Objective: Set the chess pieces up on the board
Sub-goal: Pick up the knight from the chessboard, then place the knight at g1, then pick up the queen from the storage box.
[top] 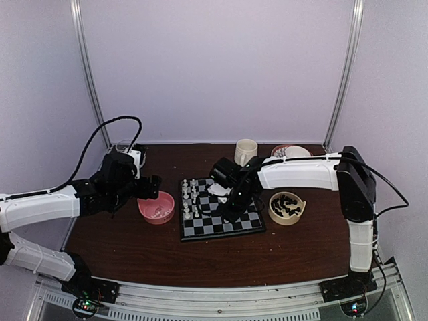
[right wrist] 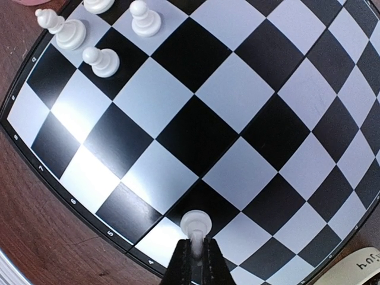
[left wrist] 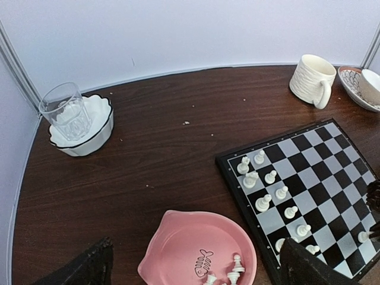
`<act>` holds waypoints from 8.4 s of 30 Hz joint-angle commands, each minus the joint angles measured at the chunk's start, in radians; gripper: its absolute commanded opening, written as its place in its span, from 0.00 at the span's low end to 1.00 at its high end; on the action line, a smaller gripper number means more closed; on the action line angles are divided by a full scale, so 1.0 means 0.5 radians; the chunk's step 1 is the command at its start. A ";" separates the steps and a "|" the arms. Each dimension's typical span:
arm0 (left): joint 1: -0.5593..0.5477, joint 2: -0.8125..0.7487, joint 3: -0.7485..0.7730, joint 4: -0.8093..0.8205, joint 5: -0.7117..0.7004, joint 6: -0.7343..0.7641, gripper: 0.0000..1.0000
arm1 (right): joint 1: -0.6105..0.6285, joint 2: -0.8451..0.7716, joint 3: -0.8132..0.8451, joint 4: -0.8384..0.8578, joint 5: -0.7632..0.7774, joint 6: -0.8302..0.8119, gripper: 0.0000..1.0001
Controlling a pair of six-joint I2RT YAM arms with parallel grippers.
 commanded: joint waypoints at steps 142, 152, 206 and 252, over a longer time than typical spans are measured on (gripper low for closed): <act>0.243 1.004 0.739 -0.815 0.543 -0.083 0.58 | 0.099 -0.916 -1.117 1.570 0.376 0.045 0.33; 0.241 1.183 0.891 -1.075 0.637 -0.041 0.56 | 0.093 -1.021 -1.231 1.683 0.445 0.066 0.33; 0.138 1.396 1.061 -1.554 0.402 0.156 0.55 | 0.077 -1.096 -1.241 1.671 0.399 0.077 0.34; 0.191 1.068 0.791 -1.038 0.371 0.136 0.11 | 0.065 -1.131 -1.259 1.687 0.353 0.099 0.33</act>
